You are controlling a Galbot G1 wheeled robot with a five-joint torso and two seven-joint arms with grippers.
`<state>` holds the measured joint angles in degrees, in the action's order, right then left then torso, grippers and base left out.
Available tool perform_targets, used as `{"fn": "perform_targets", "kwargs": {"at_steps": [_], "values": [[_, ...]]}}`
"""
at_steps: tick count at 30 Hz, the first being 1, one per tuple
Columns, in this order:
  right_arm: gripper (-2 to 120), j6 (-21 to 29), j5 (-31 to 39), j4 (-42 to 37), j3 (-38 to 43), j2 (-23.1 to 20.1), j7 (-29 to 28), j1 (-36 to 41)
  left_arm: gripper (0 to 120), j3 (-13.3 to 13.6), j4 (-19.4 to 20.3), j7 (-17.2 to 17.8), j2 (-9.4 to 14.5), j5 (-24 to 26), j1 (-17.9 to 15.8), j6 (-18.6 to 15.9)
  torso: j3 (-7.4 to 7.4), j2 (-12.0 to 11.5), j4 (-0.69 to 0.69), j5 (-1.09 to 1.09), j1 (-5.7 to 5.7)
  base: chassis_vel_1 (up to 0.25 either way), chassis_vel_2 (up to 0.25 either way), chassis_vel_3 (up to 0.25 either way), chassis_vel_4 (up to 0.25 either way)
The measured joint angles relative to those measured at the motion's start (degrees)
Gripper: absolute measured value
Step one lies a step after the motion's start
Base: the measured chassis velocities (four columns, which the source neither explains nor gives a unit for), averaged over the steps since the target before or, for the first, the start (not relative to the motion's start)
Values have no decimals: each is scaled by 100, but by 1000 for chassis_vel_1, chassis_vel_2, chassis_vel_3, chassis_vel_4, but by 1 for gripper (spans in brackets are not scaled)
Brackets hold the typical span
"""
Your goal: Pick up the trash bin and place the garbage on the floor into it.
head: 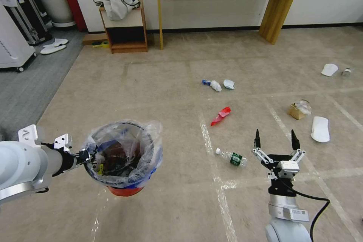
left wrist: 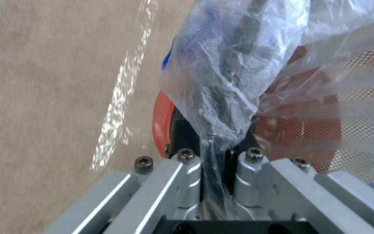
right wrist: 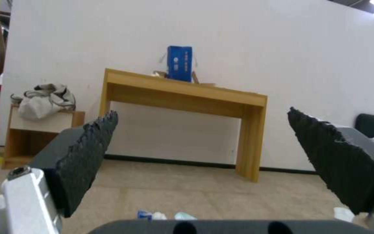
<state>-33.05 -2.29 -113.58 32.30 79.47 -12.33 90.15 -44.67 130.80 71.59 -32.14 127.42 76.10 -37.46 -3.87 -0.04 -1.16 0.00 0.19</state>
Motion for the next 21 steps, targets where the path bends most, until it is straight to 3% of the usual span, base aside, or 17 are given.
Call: {"fn": "perform_targets", "kwargs": {"at_steps": [21], "values": [[100,9,-50,126,-27,4,-27,-121,4,125,-174,-232,-9,-382,-45,69,-1,0,-2,-2,1,-161,153,160,-161]]}}
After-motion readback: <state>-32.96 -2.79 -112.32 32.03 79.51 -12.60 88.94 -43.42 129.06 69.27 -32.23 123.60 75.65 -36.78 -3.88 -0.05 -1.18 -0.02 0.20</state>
